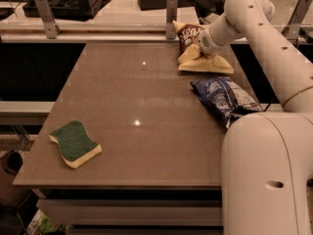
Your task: Move brown chip bag near sponge
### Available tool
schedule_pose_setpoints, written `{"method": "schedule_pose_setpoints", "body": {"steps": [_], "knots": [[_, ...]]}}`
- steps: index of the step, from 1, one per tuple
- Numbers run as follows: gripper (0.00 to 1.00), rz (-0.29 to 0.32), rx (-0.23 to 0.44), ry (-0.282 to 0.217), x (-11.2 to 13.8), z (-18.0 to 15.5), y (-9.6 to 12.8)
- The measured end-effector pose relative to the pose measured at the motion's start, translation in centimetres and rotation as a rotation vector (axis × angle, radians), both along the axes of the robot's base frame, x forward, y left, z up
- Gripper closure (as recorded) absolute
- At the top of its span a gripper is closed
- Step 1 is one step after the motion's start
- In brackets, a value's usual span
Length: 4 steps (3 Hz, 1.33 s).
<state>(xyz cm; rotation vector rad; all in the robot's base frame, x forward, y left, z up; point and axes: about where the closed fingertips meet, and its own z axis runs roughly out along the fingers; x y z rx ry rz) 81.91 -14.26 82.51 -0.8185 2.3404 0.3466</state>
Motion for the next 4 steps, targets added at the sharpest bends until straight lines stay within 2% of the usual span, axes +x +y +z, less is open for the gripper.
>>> {"method": "schedule_pose_setpoints", "body": {"steps": [1, 2, 4], "knots": [[0.89, 0.0, 0.0, 0.0, 0.0, 0.27, 0.0], [1.0, 0.0, 0.0, 0.0, 0.0, 0.4, 0.01], [1.0, 0.0, 0.0, 0.0, 0.0, 0.48, 0.02]]}}
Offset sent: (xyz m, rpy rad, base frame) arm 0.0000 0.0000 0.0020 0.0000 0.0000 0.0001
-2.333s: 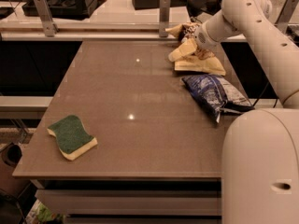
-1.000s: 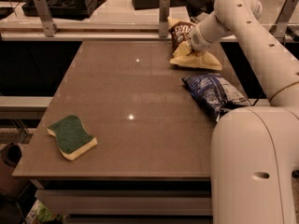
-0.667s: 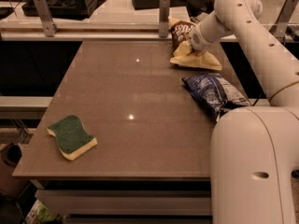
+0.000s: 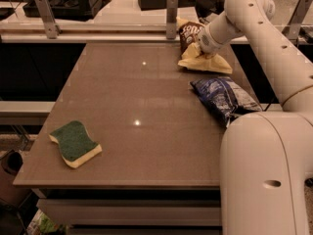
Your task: Move brown chip bag near sponge
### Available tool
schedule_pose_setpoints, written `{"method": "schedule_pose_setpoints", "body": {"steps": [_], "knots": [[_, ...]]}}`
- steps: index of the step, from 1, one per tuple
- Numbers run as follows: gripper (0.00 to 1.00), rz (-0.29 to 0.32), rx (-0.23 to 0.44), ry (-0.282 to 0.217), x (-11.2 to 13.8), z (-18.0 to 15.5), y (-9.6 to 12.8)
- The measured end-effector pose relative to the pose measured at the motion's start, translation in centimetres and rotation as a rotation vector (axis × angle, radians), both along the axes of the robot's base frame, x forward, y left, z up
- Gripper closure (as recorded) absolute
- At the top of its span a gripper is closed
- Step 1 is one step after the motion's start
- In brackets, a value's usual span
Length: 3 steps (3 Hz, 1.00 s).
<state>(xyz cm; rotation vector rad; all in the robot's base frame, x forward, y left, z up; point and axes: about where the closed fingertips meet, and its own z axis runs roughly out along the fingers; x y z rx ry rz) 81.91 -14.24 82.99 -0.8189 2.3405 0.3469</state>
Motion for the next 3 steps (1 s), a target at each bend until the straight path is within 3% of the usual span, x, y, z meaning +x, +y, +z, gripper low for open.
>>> {"method": "schedule_pose_setpoints", "body": {"steps": [1, 3], "knots": [[1.0, 0.0, 0.0, 0.0, 0.0, 0.1, 0.0], [1.0, 0.051, 0.077, -0.091, -5.6, 6.6, -0.6]]}}
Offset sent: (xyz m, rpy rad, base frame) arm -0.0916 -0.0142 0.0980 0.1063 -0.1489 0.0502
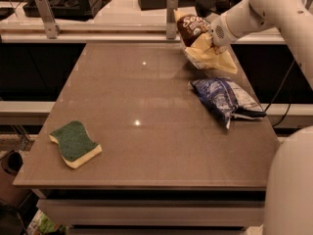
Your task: Move brown chip bag near sponge
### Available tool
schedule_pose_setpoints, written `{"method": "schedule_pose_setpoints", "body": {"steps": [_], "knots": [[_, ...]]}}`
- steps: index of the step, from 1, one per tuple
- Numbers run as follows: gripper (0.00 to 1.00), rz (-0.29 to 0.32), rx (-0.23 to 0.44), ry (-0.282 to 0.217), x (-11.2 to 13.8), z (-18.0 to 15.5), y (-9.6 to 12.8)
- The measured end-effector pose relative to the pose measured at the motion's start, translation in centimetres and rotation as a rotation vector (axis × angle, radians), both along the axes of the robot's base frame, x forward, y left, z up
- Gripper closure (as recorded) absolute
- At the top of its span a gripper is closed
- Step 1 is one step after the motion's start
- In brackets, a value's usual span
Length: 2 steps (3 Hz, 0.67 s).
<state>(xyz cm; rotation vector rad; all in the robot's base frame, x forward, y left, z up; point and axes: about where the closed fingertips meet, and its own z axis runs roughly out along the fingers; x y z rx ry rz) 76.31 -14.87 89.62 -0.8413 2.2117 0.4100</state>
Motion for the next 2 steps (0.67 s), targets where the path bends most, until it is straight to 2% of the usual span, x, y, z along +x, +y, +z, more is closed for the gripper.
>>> {"method": "schedule_pose_setpoints", "body": {"steps": [1, 2], "knots": [[1.0, 0.024, 0.025, -0.034, -2.6, 2.3, 0.1], [1.0, 0.074, 0.052, -0.06, -4.9, 4.1, 1.1]]}}
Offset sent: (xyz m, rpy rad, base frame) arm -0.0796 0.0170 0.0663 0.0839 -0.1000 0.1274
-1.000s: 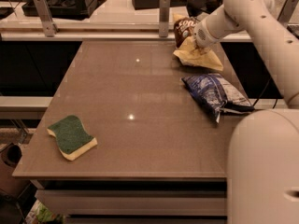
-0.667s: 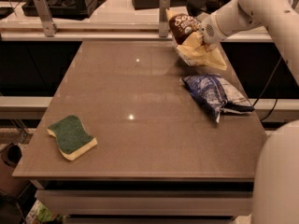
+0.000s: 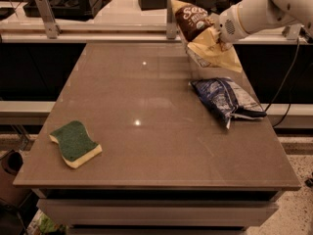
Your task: Move brown chip bag near sponge
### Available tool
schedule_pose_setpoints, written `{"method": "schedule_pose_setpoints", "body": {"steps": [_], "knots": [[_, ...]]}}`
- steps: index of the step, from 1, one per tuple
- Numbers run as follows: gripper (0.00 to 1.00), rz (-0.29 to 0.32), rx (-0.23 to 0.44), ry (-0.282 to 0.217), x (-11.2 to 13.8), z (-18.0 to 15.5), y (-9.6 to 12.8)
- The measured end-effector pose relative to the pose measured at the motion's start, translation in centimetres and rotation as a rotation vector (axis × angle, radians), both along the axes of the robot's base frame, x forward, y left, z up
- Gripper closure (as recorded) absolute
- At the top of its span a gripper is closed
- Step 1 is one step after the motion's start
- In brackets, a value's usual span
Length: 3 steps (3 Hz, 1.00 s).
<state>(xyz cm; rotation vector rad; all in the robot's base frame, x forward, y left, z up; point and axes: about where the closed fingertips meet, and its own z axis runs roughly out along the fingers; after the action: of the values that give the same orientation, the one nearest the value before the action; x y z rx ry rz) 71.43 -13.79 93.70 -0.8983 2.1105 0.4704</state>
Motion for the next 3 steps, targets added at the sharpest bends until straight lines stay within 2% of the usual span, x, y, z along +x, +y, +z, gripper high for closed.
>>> {"method": "schedule_pose_setpoints", "body": {"steps": [1, 3], "knots": [[1.0, 0.032, 0.003, -0.015, -3.1, 1.6, 1.7], [1.0, 0.026, -0.054, 0.008, -10.6, 2.0, 6.2]]}}
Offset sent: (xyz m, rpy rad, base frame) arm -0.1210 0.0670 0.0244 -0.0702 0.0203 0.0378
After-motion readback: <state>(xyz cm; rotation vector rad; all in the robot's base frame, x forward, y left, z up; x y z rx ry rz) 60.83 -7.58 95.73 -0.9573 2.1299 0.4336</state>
